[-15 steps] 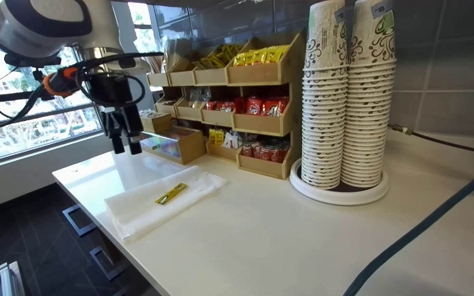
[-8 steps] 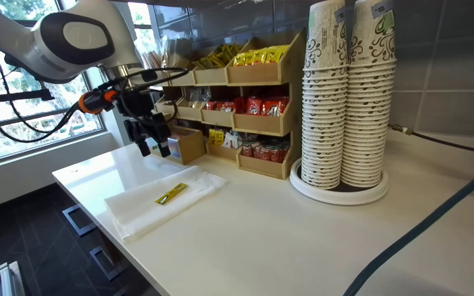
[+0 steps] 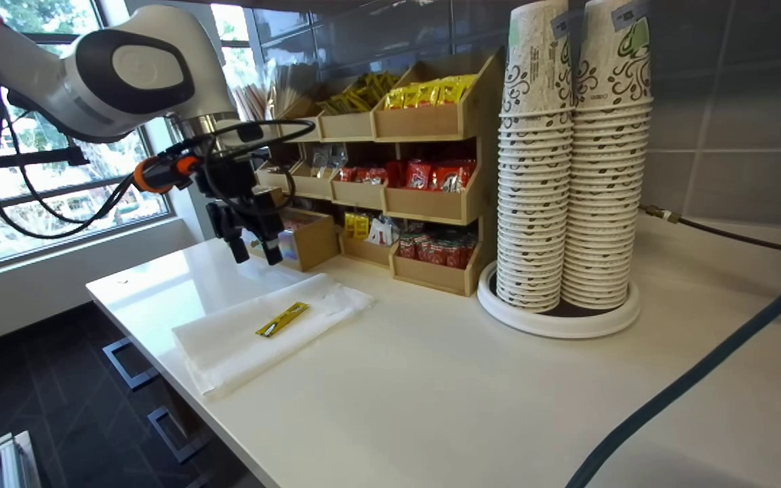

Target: Press down on the yellow sachet

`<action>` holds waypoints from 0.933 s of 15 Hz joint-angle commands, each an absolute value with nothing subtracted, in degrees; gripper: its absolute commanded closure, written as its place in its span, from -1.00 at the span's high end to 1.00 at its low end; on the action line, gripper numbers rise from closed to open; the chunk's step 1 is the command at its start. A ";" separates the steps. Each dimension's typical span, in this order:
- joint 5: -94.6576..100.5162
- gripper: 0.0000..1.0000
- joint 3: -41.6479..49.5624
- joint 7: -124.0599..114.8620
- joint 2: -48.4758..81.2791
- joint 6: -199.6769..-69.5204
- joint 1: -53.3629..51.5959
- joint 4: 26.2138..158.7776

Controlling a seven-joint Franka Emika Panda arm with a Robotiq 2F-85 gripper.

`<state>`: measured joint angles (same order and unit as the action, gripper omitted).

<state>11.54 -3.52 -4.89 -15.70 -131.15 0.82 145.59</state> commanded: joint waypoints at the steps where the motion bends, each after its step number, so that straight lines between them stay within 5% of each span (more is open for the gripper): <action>1: 11.58 1.00 -3.31 -4.93 -15.70 -131.02 0.60 145.51; 14: 10.91 1.00 -2.75 -4.66 -16.06 -133.79 0.67 146.64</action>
<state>11.54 -3.48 -4.89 -15.70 -131.42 0.83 145.60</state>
